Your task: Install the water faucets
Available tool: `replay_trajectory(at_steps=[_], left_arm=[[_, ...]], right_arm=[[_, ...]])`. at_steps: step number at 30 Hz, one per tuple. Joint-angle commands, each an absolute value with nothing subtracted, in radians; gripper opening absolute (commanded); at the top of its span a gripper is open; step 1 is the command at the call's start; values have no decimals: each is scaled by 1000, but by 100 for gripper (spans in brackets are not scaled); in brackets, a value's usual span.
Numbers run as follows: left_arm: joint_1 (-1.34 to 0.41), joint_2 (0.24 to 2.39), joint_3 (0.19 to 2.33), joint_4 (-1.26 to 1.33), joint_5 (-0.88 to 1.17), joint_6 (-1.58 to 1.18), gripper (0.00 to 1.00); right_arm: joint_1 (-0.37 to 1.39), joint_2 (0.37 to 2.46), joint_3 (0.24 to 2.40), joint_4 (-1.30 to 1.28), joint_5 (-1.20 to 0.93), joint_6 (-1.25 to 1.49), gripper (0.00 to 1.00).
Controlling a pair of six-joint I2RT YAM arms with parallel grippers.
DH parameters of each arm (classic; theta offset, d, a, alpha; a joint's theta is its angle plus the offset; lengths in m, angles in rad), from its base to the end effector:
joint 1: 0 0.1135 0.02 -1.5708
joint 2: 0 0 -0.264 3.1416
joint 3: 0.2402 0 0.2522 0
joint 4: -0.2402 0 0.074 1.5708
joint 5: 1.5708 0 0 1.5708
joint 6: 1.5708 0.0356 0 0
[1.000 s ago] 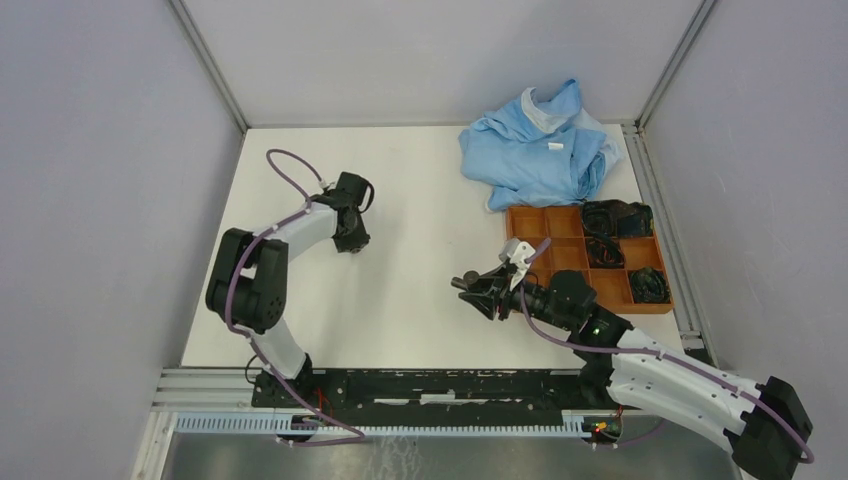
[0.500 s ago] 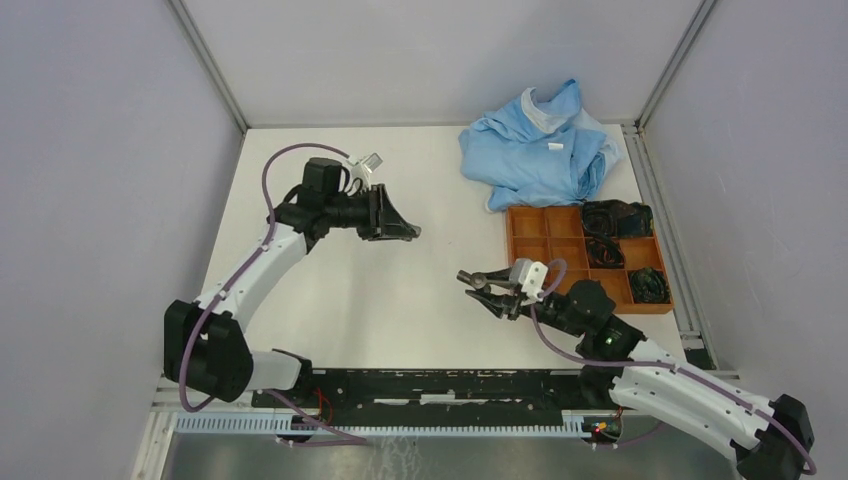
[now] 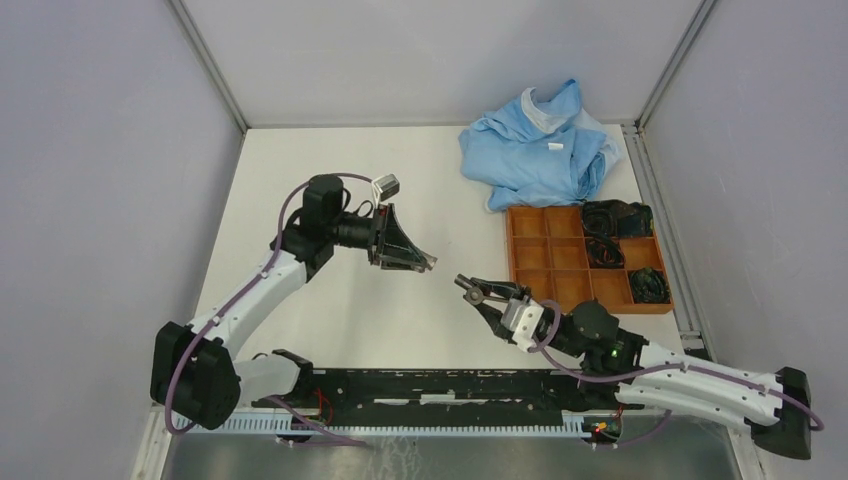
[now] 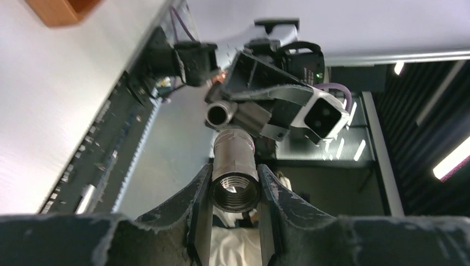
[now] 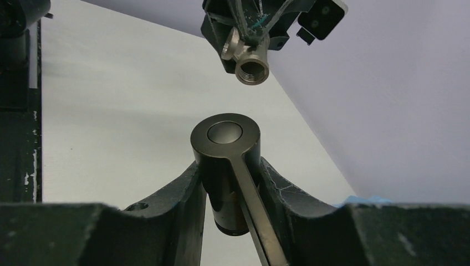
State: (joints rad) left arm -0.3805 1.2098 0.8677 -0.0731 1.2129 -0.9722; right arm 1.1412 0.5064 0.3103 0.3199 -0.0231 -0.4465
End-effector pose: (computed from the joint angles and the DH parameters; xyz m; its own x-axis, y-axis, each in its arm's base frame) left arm 0.2260 -0.1263 0.2999 -0.9759 0.0787 -0.2035 0.2123 0.1277 -0.9688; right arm 0.0617 0.1366 0.2662 0.4430 -0.0695 -0.8938 -0.8062 0.4053 -0.4311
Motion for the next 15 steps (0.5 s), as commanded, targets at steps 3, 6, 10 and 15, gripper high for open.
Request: replay_trajectory(at_steps=[3,6,10,15], left_arm=[[-413,1170,869,-43,1334,-1048,2],[-412,1187,912,-234,1362,-876,2],[-412,1217,932,-410,1402,-679,2],[-413,1218,935,-462,1404,-634,2]], right_arm=[[1352,546,362,407,350,-694,0],[1501,598,347,451,527,-838,0],[1679,648,285,597,765,-1036,0],[1842,749,183,941,969,-1388,0]])
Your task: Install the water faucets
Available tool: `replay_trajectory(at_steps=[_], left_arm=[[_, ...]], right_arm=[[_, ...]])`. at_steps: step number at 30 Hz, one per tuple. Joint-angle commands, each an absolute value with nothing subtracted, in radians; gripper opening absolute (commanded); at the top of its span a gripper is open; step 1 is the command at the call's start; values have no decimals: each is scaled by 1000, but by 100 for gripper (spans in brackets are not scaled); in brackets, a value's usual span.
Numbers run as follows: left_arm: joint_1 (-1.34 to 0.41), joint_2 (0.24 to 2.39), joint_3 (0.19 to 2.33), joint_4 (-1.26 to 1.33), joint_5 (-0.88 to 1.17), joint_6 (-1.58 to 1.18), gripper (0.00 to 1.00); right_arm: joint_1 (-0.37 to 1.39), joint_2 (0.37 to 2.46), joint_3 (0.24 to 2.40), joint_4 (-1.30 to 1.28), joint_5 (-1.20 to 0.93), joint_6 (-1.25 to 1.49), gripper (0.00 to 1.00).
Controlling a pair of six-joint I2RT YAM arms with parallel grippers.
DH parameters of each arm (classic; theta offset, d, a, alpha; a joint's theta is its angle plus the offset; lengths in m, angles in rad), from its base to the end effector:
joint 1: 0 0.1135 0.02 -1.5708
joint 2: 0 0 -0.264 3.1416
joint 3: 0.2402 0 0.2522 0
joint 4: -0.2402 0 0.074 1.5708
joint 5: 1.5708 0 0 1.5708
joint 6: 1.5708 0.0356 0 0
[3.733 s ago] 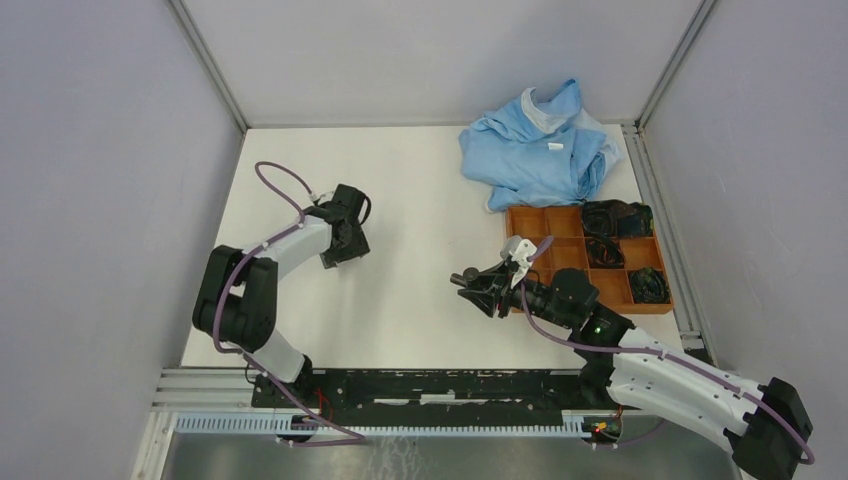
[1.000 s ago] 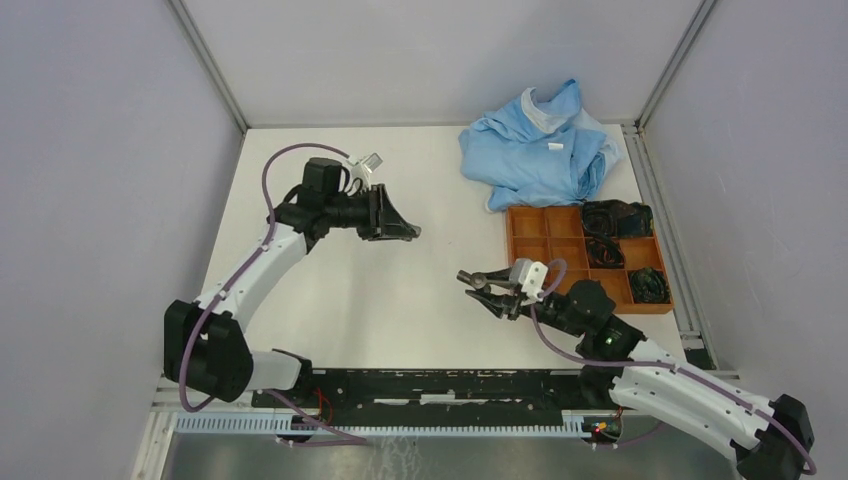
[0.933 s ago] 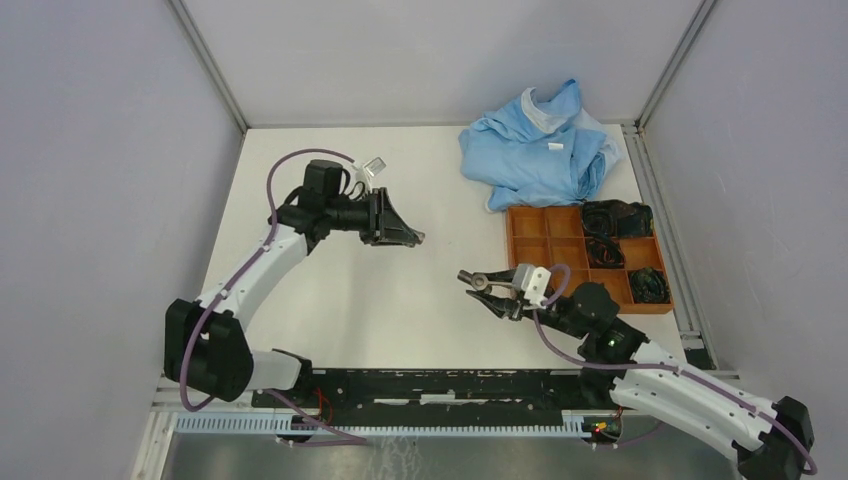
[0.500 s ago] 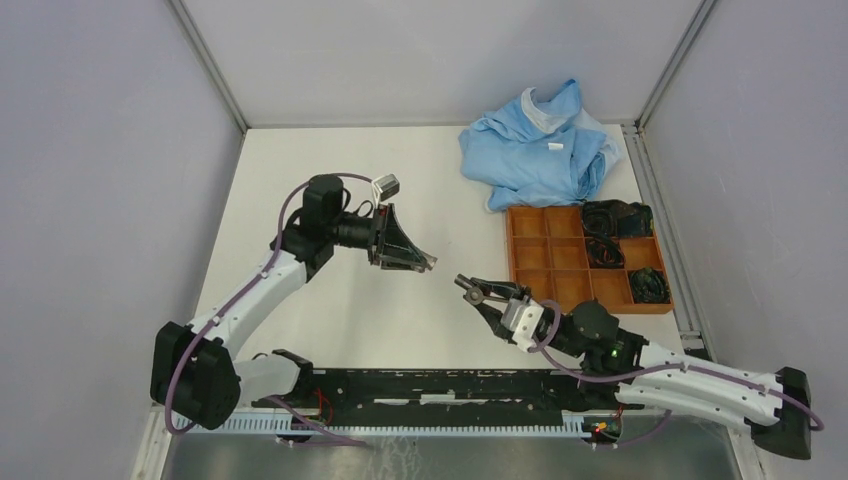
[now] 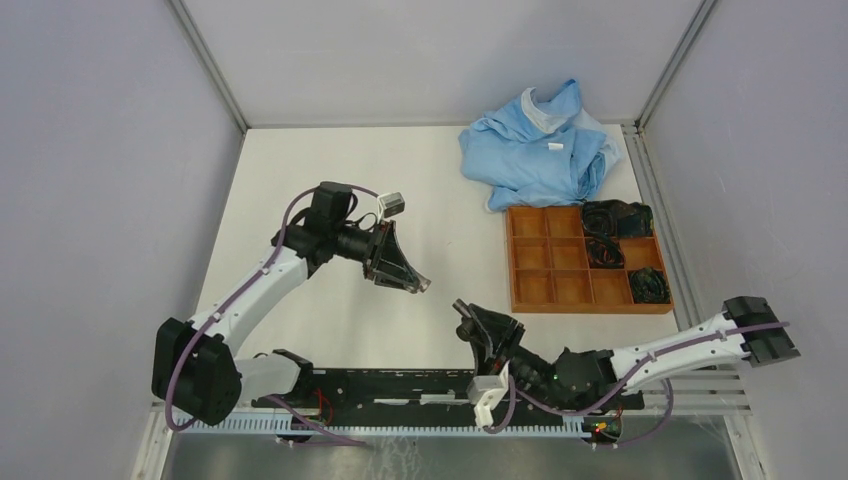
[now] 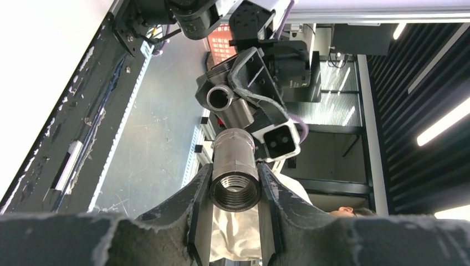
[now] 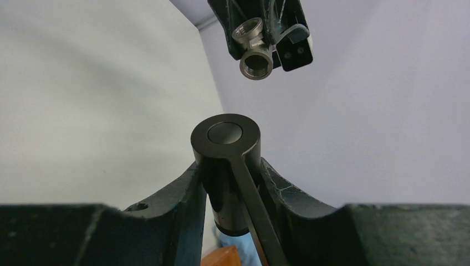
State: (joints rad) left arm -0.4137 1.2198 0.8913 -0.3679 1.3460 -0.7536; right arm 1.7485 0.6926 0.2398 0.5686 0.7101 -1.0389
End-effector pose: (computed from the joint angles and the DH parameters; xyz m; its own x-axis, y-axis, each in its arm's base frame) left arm 0.2088 -0.1296 0.2866 -0.9582 0.2541 -0.1316 0.1628 0.1060 -0.9809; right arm -0.0061 0.1652 0.2405 0.7315 -0.3761 -0.5687 -0.4542 0.3533 -0.8179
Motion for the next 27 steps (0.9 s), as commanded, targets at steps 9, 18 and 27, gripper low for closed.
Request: replay_trajectory(at_steps=[9,18,27], left_arm=[[-424,1185,934,-462,1393,-676,2],[-473,1203,926,-462,1397,-670,2],[-524,1183,901,-500,1382,-637,2]], right_arm=[[1901,1077,77,1671,935,-1908,0],[1908,1241,52,1874,812,-2033,0],[1912,1254,65,1867,757,-2050,0]])
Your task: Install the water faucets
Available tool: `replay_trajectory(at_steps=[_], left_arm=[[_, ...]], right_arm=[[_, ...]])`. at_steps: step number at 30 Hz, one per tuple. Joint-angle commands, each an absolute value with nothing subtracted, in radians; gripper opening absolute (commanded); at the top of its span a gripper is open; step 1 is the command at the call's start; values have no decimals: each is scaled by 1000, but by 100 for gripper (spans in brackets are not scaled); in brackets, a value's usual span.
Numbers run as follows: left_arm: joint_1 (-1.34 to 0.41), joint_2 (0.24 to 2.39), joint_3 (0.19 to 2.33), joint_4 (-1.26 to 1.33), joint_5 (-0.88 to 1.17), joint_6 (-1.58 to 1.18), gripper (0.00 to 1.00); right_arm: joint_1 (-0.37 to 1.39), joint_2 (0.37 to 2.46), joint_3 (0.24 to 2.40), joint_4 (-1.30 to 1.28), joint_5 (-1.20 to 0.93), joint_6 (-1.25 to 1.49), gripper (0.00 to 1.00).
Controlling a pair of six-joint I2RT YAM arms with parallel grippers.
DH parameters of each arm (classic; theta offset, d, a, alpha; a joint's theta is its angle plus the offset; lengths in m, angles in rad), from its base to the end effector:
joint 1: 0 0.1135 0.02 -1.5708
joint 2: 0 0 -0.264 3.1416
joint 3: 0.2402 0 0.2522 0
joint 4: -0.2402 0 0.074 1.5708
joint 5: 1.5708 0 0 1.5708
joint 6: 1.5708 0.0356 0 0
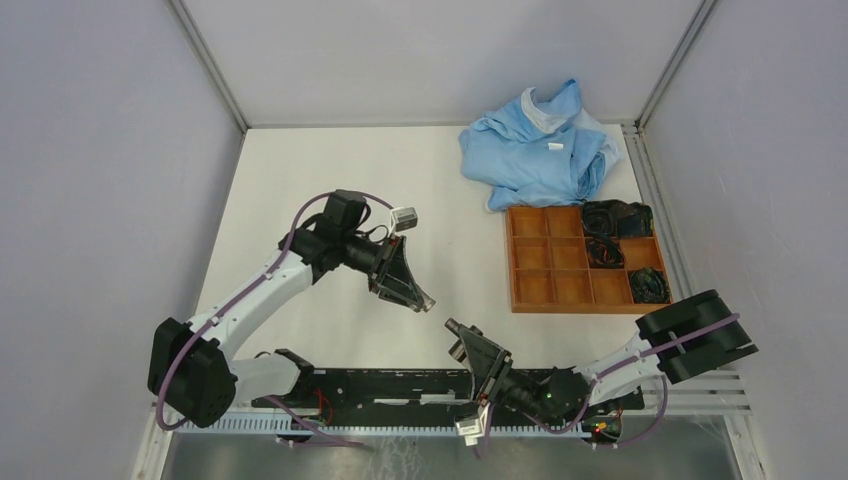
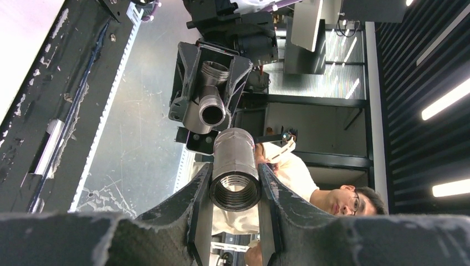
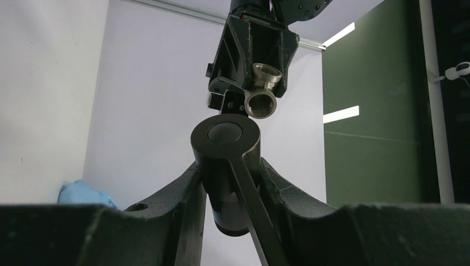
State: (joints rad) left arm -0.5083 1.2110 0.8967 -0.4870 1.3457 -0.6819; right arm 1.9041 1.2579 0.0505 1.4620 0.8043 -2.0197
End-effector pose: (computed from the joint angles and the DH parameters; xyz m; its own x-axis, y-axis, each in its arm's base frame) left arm 0.1889 -0.1450 0.2831 -0.9290 0.3566 -0.0989 0.1489 0.1154 -0.9821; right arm -0.0338 0.1760 0.1819 0.8317 -0.4923 0.2565 0.3092 0.0270 -0.9506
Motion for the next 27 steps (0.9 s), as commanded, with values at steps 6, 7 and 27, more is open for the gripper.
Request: replay_trajectory(at_steps=[6,7,27], left_arm=[[-537,1178,887,-505,1367,-637,2],[-539,1182,887,-505,1362,-637,2],[-555,1196,894,-506,1349,-627,2]], right_arm=[[1911,1276,102,1869,744,-2053,0],[1911,1275,112,1852,752,-2052,0],[1883,1304,185,1811,778,-1963,0]])
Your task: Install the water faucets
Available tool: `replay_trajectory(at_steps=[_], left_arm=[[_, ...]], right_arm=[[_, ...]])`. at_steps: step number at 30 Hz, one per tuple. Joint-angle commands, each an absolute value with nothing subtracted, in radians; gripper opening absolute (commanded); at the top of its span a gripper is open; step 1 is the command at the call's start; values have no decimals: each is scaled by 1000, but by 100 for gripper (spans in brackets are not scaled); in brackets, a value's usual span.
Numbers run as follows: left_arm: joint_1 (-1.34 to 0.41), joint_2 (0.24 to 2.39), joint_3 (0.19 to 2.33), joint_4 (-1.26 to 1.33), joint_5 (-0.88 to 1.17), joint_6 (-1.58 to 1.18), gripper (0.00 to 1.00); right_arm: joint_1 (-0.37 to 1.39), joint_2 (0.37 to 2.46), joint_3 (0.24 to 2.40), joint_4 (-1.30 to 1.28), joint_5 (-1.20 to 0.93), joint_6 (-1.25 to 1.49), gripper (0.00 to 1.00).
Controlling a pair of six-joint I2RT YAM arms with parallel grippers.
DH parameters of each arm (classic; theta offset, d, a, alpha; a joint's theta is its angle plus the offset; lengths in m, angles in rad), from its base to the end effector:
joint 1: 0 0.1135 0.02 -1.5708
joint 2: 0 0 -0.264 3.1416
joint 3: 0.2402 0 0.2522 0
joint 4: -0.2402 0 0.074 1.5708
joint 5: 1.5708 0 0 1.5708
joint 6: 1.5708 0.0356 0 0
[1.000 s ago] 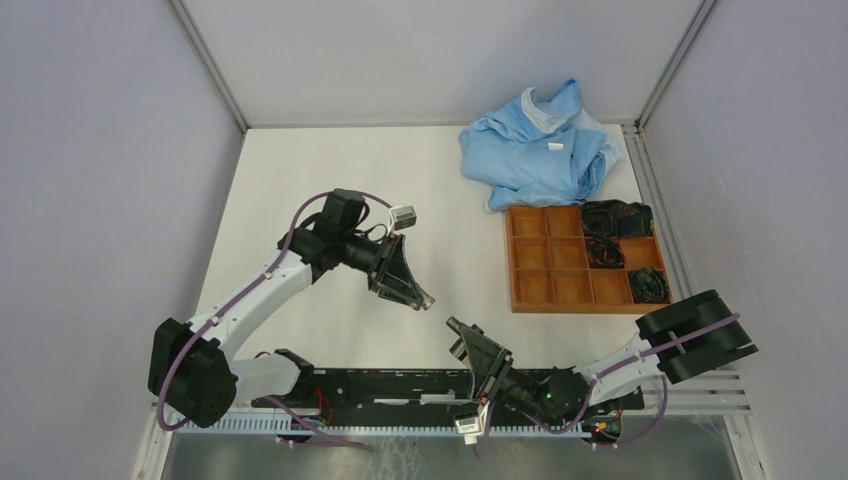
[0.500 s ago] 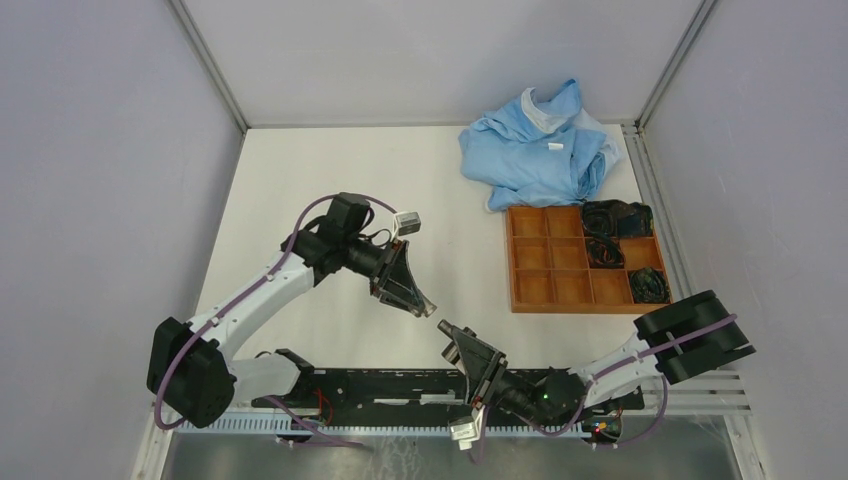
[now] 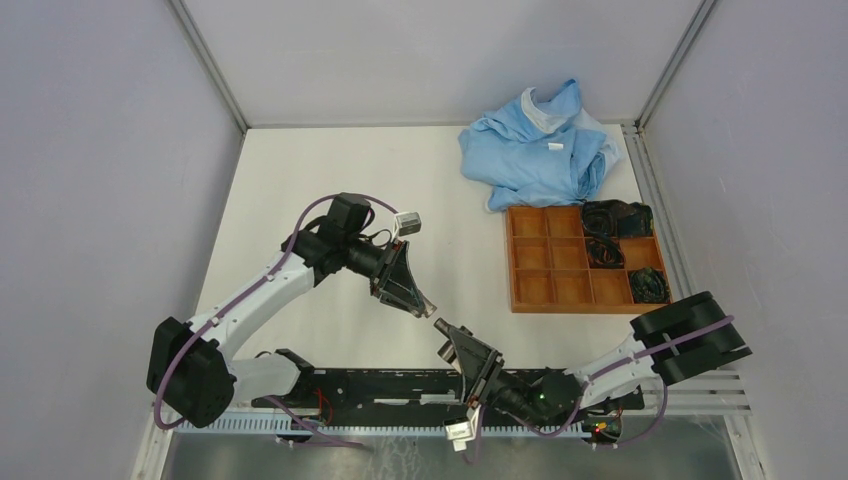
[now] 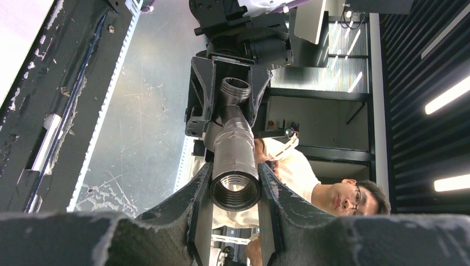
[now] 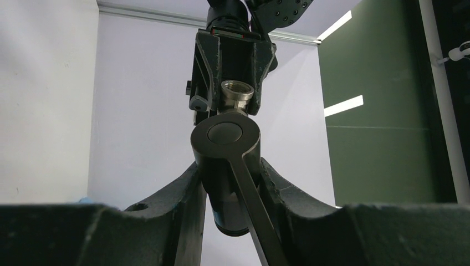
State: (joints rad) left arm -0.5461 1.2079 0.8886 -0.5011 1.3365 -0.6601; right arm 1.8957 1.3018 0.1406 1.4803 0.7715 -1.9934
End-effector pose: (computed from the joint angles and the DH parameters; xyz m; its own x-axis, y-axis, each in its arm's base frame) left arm 0.1818 -0.1510 0.2802 -0.9152 0.3897 -0.1024 0.1597 0.1175 -0.9801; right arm -0.0393 0.1945 0.1984 0.8534 -0.4854 0.1899 0.2740 0.1077 -0.9557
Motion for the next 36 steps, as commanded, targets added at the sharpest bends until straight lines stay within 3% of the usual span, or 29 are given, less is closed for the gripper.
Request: replay_trajectory(at_steps=[1,23,36], left_arm=[[-556,1195,894,-506,1346,-628,2],[-588,1186,888,-506,1322,-635,2],[-588,1191,891,-506,1291,-625,2]], right_arm=[[1877,1308,189,1817,783,-1954,0],[1840,1348,210,1814,780,-1897,0],[1852,1298,244,1664,843,-1738,0]])
